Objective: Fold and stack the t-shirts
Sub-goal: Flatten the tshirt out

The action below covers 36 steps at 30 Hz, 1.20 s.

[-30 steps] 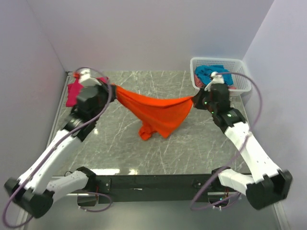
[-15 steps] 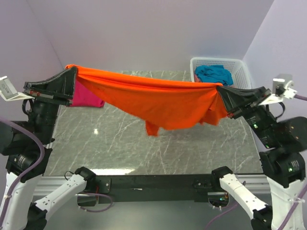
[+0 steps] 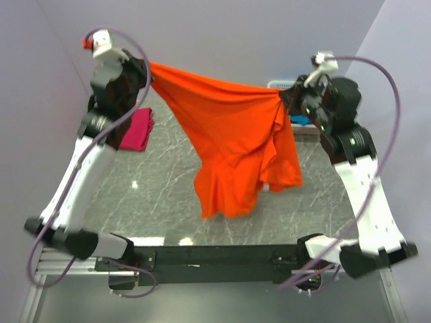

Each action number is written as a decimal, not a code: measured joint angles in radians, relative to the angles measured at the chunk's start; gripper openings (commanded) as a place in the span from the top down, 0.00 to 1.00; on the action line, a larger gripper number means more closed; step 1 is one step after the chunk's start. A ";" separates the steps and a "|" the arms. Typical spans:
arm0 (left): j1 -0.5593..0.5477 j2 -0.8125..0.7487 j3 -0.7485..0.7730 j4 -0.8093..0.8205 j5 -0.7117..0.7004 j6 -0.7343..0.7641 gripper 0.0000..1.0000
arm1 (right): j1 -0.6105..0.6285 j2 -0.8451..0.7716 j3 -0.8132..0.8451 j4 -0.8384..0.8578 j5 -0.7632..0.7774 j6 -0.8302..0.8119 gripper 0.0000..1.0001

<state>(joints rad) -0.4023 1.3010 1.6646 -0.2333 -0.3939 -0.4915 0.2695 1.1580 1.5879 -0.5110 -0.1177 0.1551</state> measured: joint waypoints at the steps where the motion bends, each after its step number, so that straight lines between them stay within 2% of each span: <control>1: 0.036 0.060 0.051 -0.027 0.019 -0.002 0.99 | -0.003 0.041 0.031 -0.012 0.000 -0.011 1.00; 4: 0.135 0.185 0.179 -0.090 0.085 -0.011 0.99 | -0.007 0.167 0.185 -0.066 -0.013 -0.045 1.00; 6: 0.179 0.209 0.224 -0.117 0.113 -0.018 0.99 | -0.007 0.233 0.316 -0.119 -0.031 -0.062 1.00; 9: 0.196 0.184 0.254 -0.144 0.126 -0.022 0.99 | -0.007 0.256 0.427 -0.159 -0.051 -0.076 1.00; 12: 0.188 0.109 0.242 -0.171 0.121 -0.023 0.99 | -0.007 0.204 0.422 -0.171 -0.079 -0.078 1.00; 16: 0.186 -0.084 0.074 -0.200 0.077 -0.049 0.99 | -0.004 0.065 0.231 -0.168 -0.148 -0.054 1.00; 21: 0.188 -0.249 -0.215 -0.294 -0.039 -0.137 0.99 | 0.069 -0.115 -0.188 -0.165 -0.190 0.017 0.95; 22: 0.191 -0.254 -0.276 -0.309 -0.059 -0.161 0.99 | 0.091 -0.127 -0.263 -0.166 -0.191 0.030 0.84; 23: 0.198 -0.250 -0.338 -0.323 -0.076 -0.186 0.99 | 0.103 -0.130 -0.323 -0.163 -0.192 0.042 0.80; 25: 0.218 -0.216 -0.433 -0.349 -0.105 -0.217 0.99 | 0.111 -0.108 -0.427 -0.157 -0.190 0.059 0.60; 26: 0.238 -0.177 -0.472 -0.367 -0.121 -0.237 0.96 | 0.110 -0.089 -0.453 -0.158 -0.187 0.067 0.53; 27: 0.260 -0.134 -0.495 -0.382 -0.132 -0.253 0.87 | 0.110 -0.054 -0.469 -0.159 -0.185 0.070 0.46; 28: 0.282 -0.082 -0.505 -0.398 -0.142 -0.264 0.79 | 0.110 -0.008 -0.470 -0.157 -0.181 0.075 0.43; 29: 0.302 -0.029 -0.505 -0.408 -0.149 -0.277 0.66 | 0.110 0.040 -0.470 -0.138 -0.178 0.075 0.40; 30: 0.317 0.013 -0.503 -0.411 -0.154 -0.286 0.50 | 0.110 0.082 -0.469 -0.124 -0.171 0.075 0.38; 31: 0.330 0.060 -0.489 -0.433 -0.159 -0.298 0.07 | 0.110 0.135 -0.467 -0.111 -0.156 0.080 0.38; 32: 0.337 0.090 -0.476 -0.443 -0.162 -0.302 0.01 | 0.110 0.176 -0.463 -0.108 -0.135 0.087 0.37; 36: 0.340 0.151 -0.432 -0.468 -0.156 -0.336 0.00 | 0.110 0.262 -0.468 -0.102 -0.058 0.121 0.35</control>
<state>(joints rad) -0.0624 1.4525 1.2327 -0.7013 -0.5499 -0.8280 0.3798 1.4204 1.1194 -0.6128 -0.1757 0.2764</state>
